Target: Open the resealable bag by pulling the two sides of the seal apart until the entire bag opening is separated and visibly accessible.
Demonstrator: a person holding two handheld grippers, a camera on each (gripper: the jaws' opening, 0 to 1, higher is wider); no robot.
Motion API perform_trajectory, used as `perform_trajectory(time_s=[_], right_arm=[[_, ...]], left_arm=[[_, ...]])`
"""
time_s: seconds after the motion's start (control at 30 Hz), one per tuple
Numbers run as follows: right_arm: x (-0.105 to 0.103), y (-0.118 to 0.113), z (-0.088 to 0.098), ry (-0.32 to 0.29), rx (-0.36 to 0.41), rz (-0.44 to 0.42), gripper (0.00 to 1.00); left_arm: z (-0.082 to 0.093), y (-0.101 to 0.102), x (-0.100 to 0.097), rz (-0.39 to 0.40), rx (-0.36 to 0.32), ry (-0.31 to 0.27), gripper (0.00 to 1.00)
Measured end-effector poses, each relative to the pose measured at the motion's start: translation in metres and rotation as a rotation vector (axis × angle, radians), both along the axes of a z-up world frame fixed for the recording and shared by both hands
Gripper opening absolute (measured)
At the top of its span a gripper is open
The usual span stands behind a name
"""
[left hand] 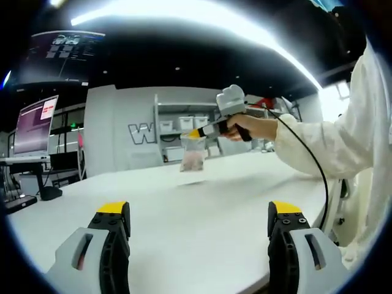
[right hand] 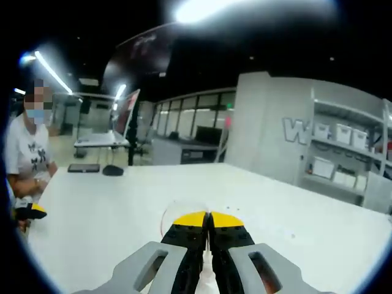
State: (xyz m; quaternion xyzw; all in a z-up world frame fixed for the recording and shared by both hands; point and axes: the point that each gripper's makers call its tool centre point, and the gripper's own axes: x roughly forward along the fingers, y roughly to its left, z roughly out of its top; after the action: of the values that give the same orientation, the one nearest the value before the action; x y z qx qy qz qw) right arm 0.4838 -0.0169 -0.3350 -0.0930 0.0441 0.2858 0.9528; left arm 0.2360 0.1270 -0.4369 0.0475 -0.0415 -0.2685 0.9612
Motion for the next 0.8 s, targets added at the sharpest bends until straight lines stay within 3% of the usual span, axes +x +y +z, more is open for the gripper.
perform_trajectory(time_s=[0.23, 0.8], right_arm=[[0.014, 0.002, -0.002, 0.040, 0.055, -0.007, 0.00], [0.042, -0.006, -0.005, 0.055, 0.039, -0.063, 0.00]], left_arm=[[0.002, 0.005, 0.000, 0.012, -0.008, 0.000, 0.91], [-0.002, 0.010, 0.002, 0.021, -0.004, 0.007, 0.91]])
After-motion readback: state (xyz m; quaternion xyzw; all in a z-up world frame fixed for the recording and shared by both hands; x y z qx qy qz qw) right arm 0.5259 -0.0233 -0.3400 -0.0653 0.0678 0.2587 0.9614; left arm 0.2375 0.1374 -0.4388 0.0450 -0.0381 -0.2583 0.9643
